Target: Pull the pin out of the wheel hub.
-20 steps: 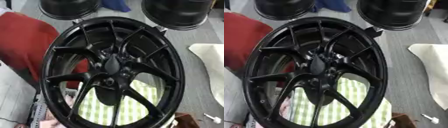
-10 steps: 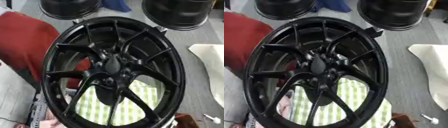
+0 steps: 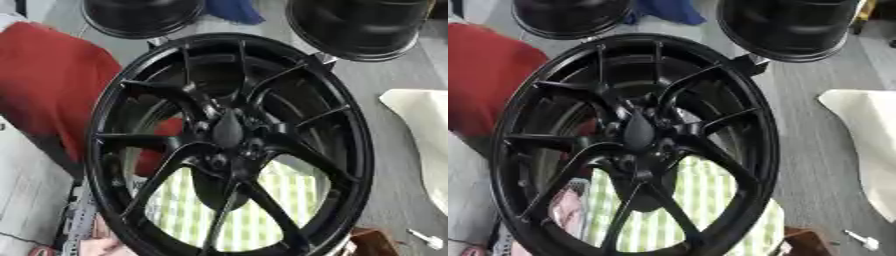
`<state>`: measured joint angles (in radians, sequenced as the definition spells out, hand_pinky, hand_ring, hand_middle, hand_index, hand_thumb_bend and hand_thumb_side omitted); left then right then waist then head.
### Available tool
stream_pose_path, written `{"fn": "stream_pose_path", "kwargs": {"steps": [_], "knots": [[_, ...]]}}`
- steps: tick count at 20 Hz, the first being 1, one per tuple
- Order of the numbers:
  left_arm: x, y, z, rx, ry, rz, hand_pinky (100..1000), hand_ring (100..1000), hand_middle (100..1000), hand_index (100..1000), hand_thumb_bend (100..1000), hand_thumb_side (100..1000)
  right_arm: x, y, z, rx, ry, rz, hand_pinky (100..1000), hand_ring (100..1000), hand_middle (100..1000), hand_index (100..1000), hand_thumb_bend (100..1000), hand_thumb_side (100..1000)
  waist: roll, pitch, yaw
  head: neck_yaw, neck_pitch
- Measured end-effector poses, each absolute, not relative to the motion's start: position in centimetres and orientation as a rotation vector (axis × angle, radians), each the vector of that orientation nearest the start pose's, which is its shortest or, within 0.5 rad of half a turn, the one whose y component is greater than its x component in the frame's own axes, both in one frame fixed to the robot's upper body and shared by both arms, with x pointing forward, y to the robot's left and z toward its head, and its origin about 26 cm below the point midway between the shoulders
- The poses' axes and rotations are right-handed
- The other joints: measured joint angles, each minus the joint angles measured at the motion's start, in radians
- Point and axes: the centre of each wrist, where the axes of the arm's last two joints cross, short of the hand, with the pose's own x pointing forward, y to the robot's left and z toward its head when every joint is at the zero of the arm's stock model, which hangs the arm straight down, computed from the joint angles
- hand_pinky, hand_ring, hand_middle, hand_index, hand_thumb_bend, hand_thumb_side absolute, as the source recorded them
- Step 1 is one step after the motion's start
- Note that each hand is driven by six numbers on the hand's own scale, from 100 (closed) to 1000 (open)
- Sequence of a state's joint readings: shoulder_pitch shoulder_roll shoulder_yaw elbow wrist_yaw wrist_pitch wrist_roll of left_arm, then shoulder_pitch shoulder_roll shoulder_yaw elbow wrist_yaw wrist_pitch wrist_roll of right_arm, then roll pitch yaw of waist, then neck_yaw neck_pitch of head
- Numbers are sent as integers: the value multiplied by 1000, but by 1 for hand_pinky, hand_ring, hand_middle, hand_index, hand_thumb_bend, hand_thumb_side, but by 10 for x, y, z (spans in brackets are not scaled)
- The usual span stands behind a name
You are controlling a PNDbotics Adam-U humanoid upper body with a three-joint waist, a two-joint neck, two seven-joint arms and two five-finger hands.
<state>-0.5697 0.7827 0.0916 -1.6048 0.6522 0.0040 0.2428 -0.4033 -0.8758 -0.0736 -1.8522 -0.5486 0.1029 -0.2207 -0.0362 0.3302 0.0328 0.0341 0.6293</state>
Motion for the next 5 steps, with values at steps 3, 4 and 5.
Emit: {"fn": "stream_pose_path", "kwargs": {"steps": [3,4,5], "knots": [[353,376,289,127,-2207,75,852,772,658,803,290,513,309,-357,290,-268,-2152,217,722,681,587,732,172,505,0,0,0,0,0],[353,375,289,124,-2208,75,852,772,656,803,290,512,309,-357,290,-268,-2152,217,721,681,587,731,173,505,0,0,0,0,0],[353,374,289,120,-2209,75,852,771,656,803,290,512,309,-357,290,-268,-2152,217,721,681,586,731,174,505,0,0,0,0,0]]}}
